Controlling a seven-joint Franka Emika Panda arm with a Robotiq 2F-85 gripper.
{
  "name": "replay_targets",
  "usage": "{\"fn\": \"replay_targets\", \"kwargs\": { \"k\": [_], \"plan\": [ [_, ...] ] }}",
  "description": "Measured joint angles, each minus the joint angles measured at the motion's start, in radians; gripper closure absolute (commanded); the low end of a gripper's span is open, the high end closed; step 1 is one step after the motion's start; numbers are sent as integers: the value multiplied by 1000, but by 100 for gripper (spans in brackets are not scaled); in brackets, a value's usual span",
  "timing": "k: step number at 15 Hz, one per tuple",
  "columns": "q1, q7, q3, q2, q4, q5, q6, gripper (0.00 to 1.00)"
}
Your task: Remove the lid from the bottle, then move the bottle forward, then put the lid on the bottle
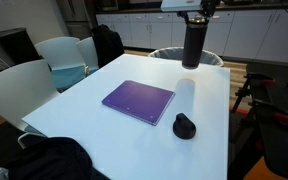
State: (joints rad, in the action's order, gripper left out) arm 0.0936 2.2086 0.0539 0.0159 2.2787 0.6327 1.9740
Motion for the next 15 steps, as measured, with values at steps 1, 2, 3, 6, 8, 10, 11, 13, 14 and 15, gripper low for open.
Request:
{"fn": "replay_targets", "kwargs": {
  "k": [1, 2, 3, 6, 8, 10, 11, 13, 14, 15],
  "plan": [
    [-8, 17, 0, -4, 8, -6, -1, 38],
    [-15, 35, -1, -5, 14, -11, 0, 38],
    [-23, 49, -1, -5, 23, -18, 7, 38],
    [-46, 79, -1, -4, 55, -50, 43, 38],
    [-59, 93, -1, -3, 79, -75, 57, 38],
    [-70, 108, 0, -4, 100, -87, 59, 38],
    [-75, 118, 0, -4, 110, -89, 59, 38],
    [-87, 137, 0, -4, 128, -90, 59, 38],
    [-93, 142, 0, -4, 135, -90, 59, 38],
    [-98, 151, 0, -4, 141, -90, 59, 38]
  ]
}}
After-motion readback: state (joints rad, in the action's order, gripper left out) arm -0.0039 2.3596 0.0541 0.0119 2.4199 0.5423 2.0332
